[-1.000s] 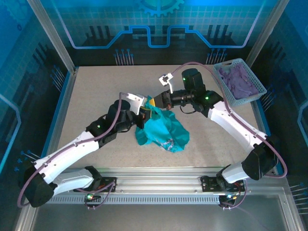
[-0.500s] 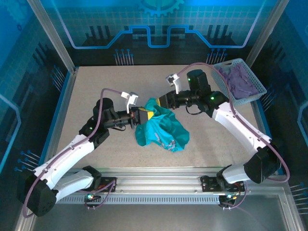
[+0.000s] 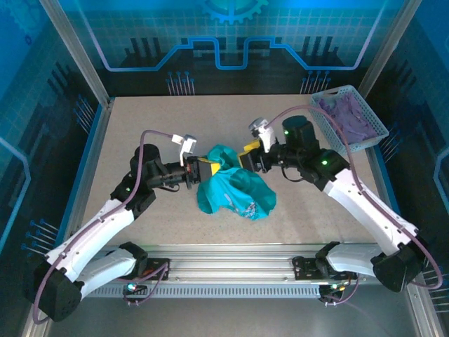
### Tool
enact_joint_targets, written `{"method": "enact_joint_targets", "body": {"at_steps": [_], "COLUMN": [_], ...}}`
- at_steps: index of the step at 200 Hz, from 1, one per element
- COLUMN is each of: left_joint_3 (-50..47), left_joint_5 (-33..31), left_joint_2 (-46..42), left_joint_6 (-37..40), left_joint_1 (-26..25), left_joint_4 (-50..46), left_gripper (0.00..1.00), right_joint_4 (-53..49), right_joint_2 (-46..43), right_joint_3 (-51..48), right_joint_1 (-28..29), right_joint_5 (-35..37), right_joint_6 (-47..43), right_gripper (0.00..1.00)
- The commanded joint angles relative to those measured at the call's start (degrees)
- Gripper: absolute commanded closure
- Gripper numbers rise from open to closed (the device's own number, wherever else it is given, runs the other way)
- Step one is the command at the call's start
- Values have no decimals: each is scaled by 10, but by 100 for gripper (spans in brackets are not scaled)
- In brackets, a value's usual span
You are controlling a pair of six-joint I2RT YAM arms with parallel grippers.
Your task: Fold the inside-out t-shirt
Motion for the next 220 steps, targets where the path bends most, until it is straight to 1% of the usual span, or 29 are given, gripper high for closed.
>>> {"method": "enact_joint_targets", "body": {"at_steps": [1,22,44,66,77,91,109,122,134,180,188,195,206,220], "left_joint_3": [-7,-9,-10,-13,-15,-15,-11,-8,-8,-6,-7,-7,-8,-8], "left_joint_5": [6,3,3,3,0,-10,-44,-64,-68,-68,-68,-68,-69,-69], "left_joint_2": [-9,-9,-7,-9,-9,-11,-14,-15,-14,-14,-15,-16,-16,-17], "left_joint_6": [19,21,23,23,24,27,32,35,37,36,35,35,35,35], "left_joint_1": [4,4,4,4,4,4,4,4,4,4,4,4,4,4], "left_joint_4": [-9,-11,-13,-14,-16,-26,-53,-67,-69,-70,-70,-71,-71,-72], "left_gripper": [100,100,100,100,100,100,100,100,100,100,100,100,100,100], "right_joint_4": [-43,-58,-67,-64,-56,-44,-29,-18,-12,-25,-28,-31,-38,-53], "right_joint_2": [36,66,92,111,114,109,89,70,57,58,60,61,63,68], "right_joint_3": [46,71,90,102,102,98,85,72,62,59,60,61,61,63], "right_joint_1": [37,63,79,87,88,89,88,88,87,83,82,81,81,80], "right_joint_5": [89,132,163,203,211,222,231,232,227,218,214,203,180,152], "right_joint_6": [-65,-89,-103,-101,-97,-93,-93,-94,-96,-93,-92,-91,-90,-86], "right_gripper": [49,45,41,41,45,53,62,70,77,93,93,91,85,74]}}
